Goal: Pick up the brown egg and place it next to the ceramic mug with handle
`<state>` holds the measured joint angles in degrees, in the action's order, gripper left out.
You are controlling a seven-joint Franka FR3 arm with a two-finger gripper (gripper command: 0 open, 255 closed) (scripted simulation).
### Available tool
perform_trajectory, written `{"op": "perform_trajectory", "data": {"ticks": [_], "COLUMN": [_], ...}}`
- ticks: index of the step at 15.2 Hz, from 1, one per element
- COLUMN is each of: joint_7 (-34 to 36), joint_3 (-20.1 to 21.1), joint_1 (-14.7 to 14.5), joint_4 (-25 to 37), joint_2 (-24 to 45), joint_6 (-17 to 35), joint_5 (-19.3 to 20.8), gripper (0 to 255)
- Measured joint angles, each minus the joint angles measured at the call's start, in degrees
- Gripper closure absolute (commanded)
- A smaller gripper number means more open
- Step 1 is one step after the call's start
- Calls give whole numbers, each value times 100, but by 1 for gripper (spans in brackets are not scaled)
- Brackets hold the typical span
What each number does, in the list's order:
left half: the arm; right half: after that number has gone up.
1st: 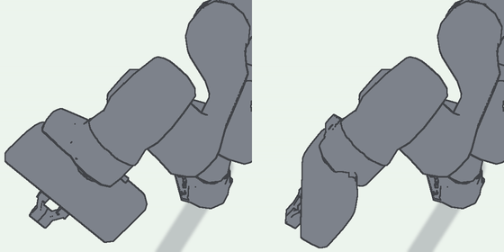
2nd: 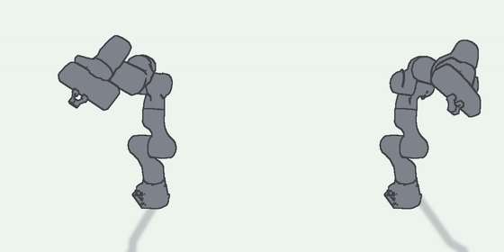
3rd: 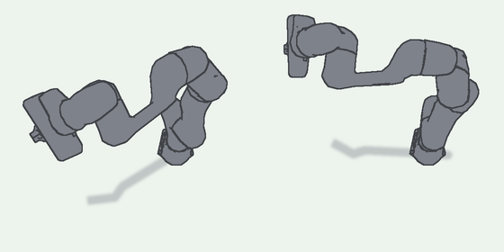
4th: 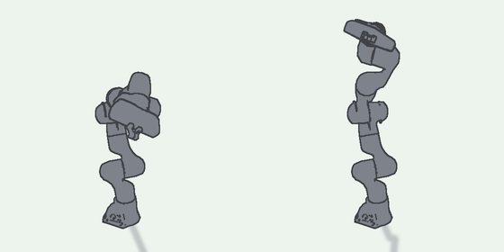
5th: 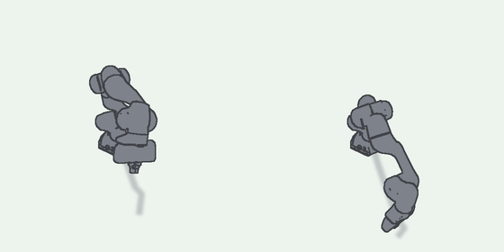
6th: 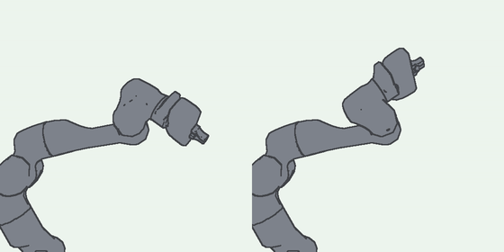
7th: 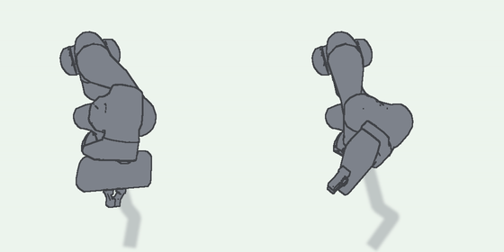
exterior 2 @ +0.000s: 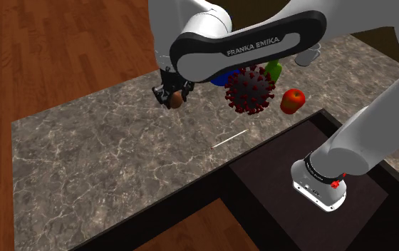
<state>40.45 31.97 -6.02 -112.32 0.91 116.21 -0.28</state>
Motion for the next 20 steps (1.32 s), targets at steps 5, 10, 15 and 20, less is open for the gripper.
{"op": "perform_trajectory", "data": {"ticks": [5,10,15,20], "joint_7": [-39,-773,-1550,-2343], "joint_3": [-11,-351,-789,-1290], "joint_1": [13,282,511,742], "joint_4": [280,-289,-821,-1321], "joint_2": [-96,-706,-1272,-1698], "joint_6": [-362,-349,-380,-345], "joint_5": [-56,-403,-640,-726], "gripper": [255,255,255,255]}}
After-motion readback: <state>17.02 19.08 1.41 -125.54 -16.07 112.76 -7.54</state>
